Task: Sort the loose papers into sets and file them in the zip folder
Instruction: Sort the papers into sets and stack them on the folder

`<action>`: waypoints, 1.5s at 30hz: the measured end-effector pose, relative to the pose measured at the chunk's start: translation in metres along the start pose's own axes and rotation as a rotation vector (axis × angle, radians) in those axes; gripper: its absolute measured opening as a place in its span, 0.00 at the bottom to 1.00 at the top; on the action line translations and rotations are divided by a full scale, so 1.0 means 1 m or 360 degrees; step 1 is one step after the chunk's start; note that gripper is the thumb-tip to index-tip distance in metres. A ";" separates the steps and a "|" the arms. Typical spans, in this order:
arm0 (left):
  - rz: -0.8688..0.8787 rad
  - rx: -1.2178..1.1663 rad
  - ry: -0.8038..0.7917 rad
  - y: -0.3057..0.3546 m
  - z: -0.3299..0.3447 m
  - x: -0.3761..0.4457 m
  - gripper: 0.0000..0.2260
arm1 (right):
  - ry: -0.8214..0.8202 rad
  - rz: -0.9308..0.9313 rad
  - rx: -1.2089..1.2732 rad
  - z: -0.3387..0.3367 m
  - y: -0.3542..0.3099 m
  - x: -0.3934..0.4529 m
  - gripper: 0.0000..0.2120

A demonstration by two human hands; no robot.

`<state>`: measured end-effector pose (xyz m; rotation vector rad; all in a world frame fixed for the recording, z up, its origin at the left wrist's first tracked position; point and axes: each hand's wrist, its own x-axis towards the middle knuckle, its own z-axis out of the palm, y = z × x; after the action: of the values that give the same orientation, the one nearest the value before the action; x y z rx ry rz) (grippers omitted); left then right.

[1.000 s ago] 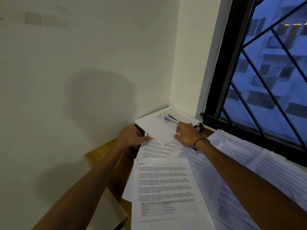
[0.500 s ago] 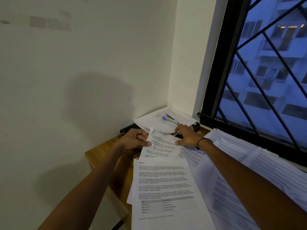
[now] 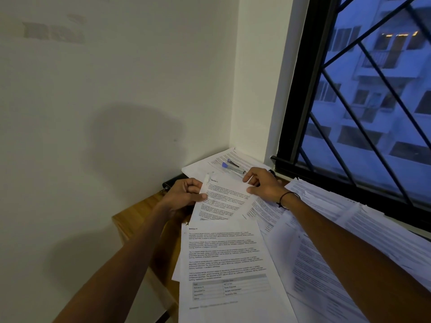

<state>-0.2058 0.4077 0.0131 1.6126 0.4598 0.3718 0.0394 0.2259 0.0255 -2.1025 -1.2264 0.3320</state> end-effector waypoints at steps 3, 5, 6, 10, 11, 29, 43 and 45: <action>-0.0053 0.0009 0.0070 -0.001 0.001 0.004 0.14 | 0.0057 0.0010 0.0000 0.002 0.001 0.000 0.17; -0.0080 0.0049 0.0136 -0.001 0.003 0.007 0.15 | 0.0113 0.0004 0.0007 0.001 0.000 0.001 0.17; -0.0079 0.0078 0.0168 -0.002 0.003 0.008 0.15 | 0.0135 0.0002 0.0009 0.001 -0.001 0.001 0.16; -0.0050 0.0154 0.0257 -0.002 0.006 0.011 0.17 | 0.0202 0.0009 -0.0046 0.001 -0.003 0.000 0.13; -0.0042 0.0167 0.0277 -0.002 0.006 0.012 0.17 | 0.0210 0.0013 -0.0047 0.003 -0.002 0.001 0.13; 0.0221 0.0031 0.0511 0.021 0.009 0.032 0.13 | 0.0645 -0.0228 0.0163 -0.019 -0.016 0.023 0.31; 0.0681 -0.0285 0.1098 0.060 -0.013 0.051 0.09 | 0.0495 -0.0139 0.0550 -0.015 -0.017 0.005 0.21; 0.0652 -0.0334 0.1168 0.061 -0.018 0.054 0.07 | 0.0311 -0.0225 0.0480 -0.013 -0.020 -0.010 0.18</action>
<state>-0.1637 0.4469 0.0741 1.3212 0.6095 1.3003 0.0278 0.2184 0.0474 -1.7377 -1.1256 0.2261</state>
